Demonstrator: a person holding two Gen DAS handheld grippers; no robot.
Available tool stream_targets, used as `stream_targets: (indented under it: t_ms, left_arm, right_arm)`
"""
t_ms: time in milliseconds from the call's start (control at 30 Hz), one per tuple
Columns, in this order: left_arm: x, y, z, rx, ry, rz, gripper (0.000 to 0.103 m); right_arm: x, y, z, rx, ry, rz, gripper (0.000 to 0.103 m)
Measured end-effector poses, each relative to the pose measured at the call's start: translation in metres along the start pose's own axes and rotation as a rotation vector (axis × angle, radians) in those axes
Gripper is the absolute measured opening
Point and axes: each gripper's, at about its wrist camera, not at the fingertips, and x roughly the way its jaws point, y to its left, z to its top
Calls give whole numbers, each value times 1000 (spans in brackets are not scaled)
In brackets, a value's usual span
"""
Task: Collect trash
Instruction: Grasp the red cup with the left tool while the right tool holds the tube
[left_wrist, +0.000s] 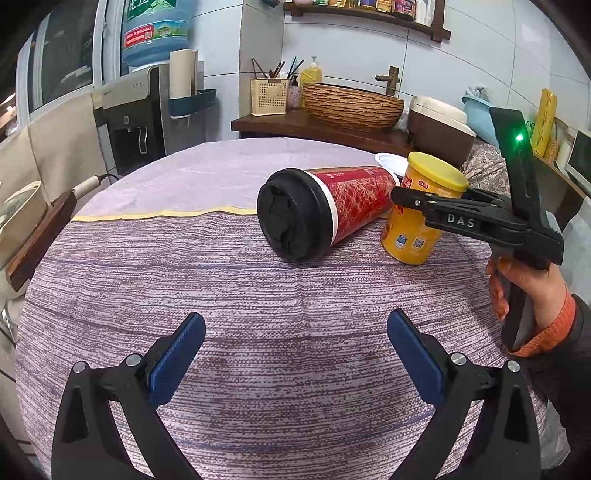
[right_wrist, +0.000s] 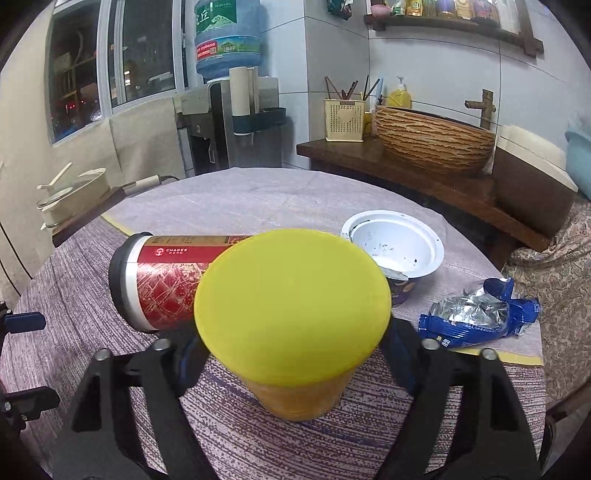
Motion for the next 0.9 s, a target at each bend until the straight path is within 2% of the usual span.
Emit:
stream_targets:
  t_ms: [233,367,500,633,667,733,833,900]
  left_arm:
    - [9,-7,9,46,9,-8,98]
    - [14,-19,33,151,17,-2,98]
    - [25,-38,61,281,52,-32,98]
    - [51,-58,89,414,145,-69,98]
    - [64,-66,99,453,194,-73,98]
    - [77,-73,112,476,227,-58,98]
    - [105,-88,132,545,327,-75,98]
    - [117,-97,139,589,349,-52,98]
  right_arm:
    - [-7,3,-2,-21,-18,5,66]
    - [-27,5,-2,-56,-41,3,66]
    - [-55,-2,-6,-69,-50,-9,66]
    - [-82,-17,-14,-38,-52,-4,66]
    - [-86,-20,-16,-28,-51,1,66]
    - [-98,-30,-22,4,-53,14,66]
    - [-111,-39,-30,26,-53,17,66]
    - [-117,-44,-37,46,-47,31,66]
